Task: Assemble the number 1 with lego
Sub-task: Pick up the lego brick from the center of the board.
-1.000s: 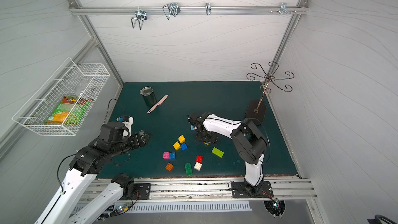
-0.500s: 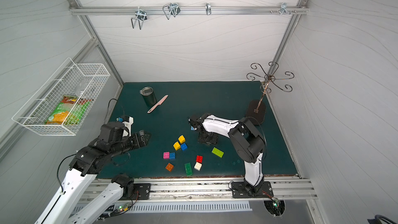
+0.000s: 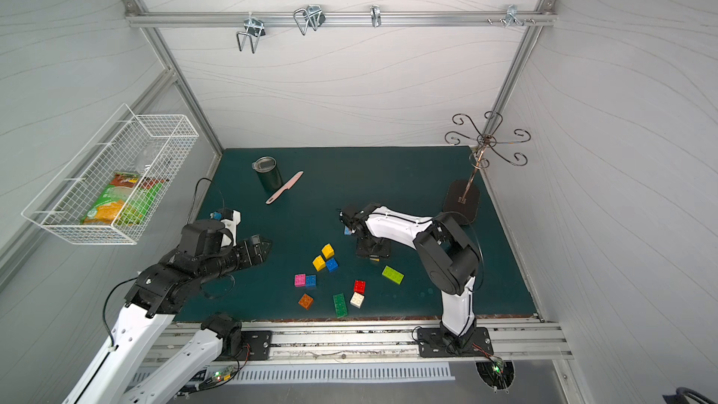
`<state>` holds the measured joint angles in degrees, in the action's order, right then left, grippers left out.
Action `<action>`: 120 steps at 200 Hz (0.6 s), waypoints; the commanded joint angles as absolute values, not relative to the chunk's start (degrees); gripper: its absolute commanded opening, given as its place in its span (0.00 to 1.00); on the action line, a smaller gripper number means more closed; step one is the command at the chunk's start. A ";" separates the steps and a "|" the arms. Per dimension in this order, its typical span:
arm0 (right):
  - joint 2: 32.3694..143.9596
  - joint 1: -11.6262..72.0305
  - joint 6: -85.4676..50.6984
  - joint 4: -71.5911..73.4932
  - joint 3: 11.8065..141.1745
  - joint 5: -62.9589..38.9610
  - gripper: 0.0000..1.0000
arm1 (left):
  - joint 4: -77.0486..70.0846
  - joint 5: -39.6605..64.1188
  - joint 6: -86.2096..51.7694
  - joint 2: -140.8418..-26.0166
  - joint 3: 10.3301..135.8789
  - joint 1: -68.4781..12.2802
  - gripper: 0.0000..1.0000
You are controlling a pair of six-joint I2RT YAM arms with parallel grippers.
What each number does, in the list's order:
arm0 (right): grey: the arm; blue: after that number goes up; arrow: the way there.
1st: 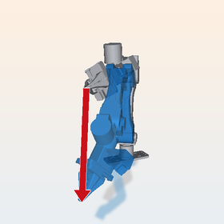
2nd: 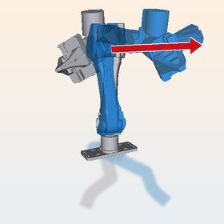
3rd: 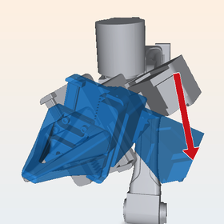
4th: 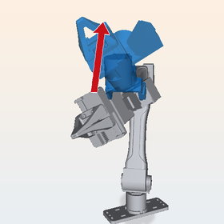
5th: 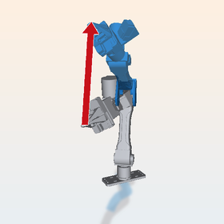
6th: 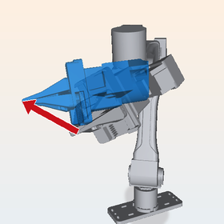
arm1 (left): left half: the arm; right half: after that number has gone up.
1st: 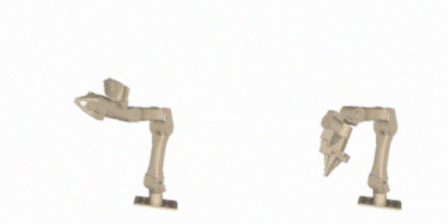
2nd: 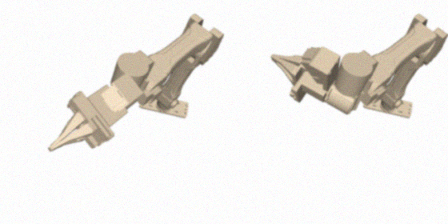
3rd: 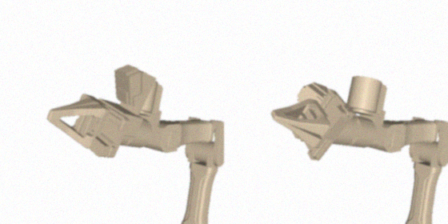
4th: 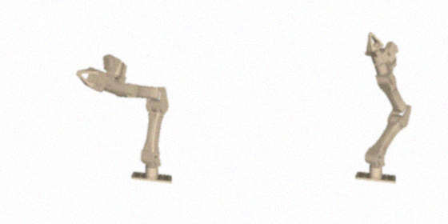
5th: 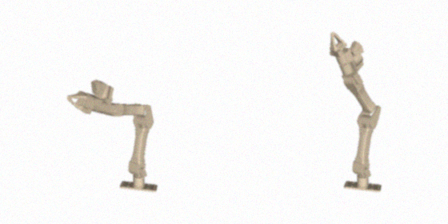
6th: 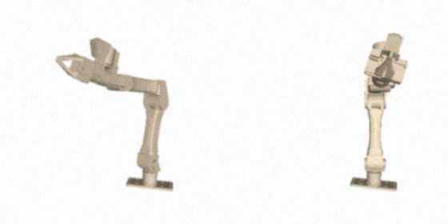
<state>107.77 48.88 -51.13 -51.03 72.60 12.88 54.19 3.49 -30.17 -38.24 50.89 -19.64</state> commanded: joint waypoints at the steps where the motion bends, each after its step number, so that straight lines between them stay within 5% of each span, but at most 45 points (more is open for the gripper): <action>1: 109.02 48.52 -50.58 -51.72 74.07 12.83 0.55 | 52.73 3.16 -29.79 -38.08 51.50 -19.95 0.89; 54: 109.43 48.58 -51.37 -51.08 73.09 11.92 0.46 | 52.73 3.11 -29.80 -37.92 51.50 -19.95 0.89; 120: 108.58 48.60 -51.42 -50.86 72.69 11.16 0.16 | 52.73 3.02 -29.88 -37.84 51.55 -19.95 0.89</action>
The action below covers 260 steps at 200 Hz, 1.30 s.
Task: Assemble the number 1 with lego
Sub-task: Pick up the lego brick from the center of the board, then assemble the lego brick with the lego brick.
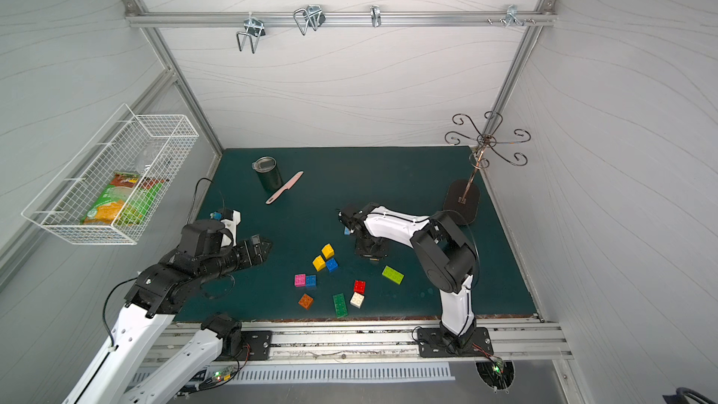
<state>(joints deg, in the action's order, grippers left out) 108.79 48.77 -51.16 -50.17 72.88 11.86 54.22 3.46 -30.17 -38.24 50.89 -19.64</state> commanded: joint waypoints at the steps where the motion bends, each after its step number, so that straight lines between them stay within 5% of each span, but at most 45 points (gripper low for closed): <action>1: 108.52 48.56 -51.42 -50.87 72.69 11.12 0.15 | 52.73 3.00 -29.88 -37.81 51.53 -19.95 0.89; 75: 101.79 48.52 -50.74 -55.03 80.45 8.63 0.13 | 52.73 3.00 -29.88 -37.62 51.50 -19.95 0.89; 161: 112.90 45.82 -44.59 -61.89 104.77 7.30 0.09 | 52.55 3.56 -29.79 -37.18 51.42 -19.95 0.90; 198: 116.37 44.66 -43.44 -62.03 107.40 6.88 0.07 | 52.56 3.43 -29.88 -37.13 51.42 -19.95 1.00; 260: 118.84 43.77 -42.89 -60.19 105.45 5.85 0.04 | 52.47 3.61 -29.80 -37.26 51.33 -19.95 1.00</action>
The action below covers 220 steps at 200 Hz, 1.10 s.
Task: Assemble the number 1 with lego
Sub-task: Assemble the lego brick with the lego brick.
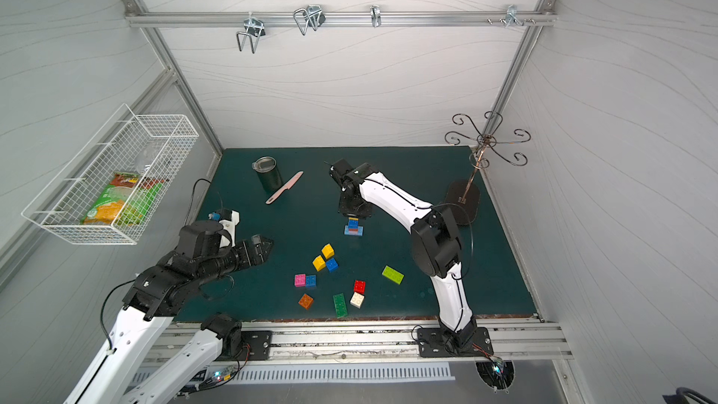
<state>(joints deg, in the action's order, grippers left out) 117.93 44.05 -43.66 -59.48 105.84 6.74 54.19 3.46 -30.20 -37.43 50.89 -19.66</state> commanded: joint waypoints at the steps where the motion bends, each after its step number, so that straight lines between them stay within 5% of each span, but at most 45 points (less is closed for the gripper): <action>1: 118.83 43.77 -42.89 -60.15 105.46 5.82 0.04 | 52.43 3.65 -29.80 -37.26 51.33 -19.95 1.00; 220: 125.20 43.78 -39.75 -64.56 107.75 5.54 0.02 | 52.38 3.48 -29.80 -37.00 51.37 -19.95 1.00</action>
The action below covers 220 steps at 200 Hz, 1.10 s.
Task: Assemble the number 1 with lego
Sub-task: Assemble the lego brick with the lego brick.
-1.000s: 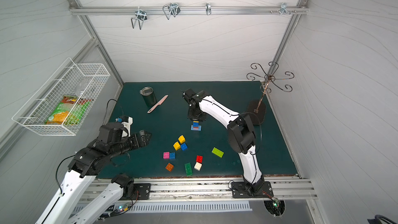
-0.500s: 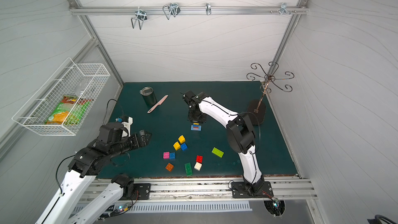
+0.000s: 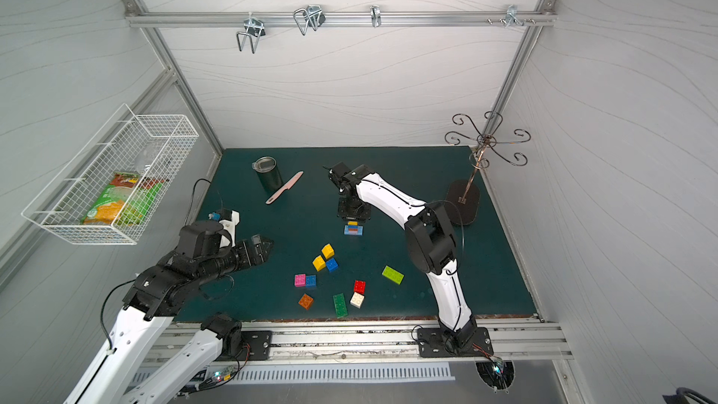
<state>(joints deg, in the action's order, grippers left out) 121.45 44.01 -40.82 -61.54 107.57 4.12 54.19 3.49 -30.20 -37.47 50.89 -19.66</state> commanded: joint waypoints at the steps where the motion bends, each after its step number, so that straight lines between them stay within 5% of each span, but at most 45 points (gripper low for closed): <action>1: 125.27 43.77 -39.74 -64.58 107.80 5.54 0.02 | 52.38 3.50 -29.75 -37.00 51.35 -19.95 1.00; 220: 136.08 45.00 -40.43 -67.90 113.08 7.55 0.03 | 52.34 3.30 -29.88 -36.04 51.37 -19.95 1.00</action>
<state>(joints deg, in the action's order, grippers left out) 128.51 44.56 -40.58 -70.04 117.27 5.98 54.19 3.46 -30.20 -36.67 50.92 -19.66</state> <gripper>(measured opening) 0.336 0.999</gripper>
